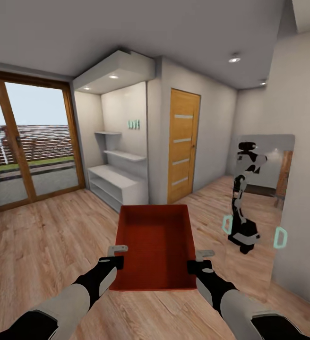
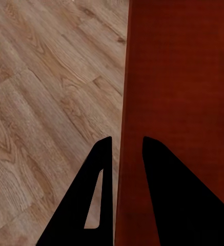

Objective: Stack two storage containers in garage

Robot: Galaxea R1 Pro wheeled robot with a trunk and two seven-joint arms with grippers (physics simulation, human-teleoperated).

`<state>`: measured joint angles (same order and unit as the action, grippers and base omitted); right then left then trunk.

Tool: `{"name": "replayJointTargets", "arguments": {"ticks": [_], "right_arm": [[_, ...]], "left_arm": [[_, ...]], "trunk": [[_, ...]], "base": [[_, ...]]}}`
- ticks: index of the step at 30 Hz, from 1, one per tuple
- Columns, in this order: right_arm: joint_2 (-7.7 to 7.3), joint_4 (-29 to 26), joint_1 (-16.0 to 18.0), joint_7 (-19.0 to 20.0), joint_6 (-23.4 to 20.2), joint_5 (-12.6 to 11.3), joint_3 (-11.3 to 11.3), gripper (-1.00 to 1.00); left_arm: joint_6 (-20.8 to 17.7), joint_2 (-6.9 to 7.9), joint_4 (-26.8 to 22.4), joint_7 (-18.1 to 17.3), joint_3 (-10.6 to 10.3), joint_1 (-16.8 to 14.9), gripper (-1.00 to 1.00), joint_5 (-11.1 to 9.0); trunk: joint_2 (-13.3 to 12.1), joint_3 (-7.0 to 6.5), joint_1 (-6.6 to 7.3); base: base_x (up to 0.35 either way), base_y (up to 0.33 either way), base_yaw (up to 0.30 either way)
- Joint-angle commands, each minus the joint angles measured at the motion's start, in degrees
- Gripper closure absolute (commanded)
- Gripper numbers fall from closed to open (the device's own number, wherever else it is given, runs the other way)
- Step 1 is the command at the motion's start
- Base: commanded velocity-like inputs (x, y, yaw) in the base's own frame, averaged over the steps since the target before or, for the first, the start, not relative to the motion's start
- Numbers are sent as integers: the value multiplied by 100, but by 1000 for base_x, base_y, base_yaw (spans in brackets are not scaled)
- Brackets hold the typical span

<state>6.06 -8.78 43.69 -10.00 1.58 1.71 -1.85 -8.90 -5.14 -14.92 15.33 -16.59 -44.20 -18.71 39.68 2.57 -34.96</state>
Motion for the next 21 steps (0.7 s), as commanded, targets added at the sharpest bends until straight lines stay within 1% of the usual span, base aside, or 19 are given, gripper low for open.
{"name": "replayJointTargets", "arguments": {"ticks": [1,21], "right_arm": [[1,17,0,23,11,-56,-27,100],[1,17,-1,23,24,-56,-28,100]], "left_arm": [[90,151,-28,111,223,-10,100,131],[90,153,-16,108,223,-10,100,129]], "trunk": [[9,10,-5],[9,10,-5]], "base": [[322,0,0],[322,0,0]]}}
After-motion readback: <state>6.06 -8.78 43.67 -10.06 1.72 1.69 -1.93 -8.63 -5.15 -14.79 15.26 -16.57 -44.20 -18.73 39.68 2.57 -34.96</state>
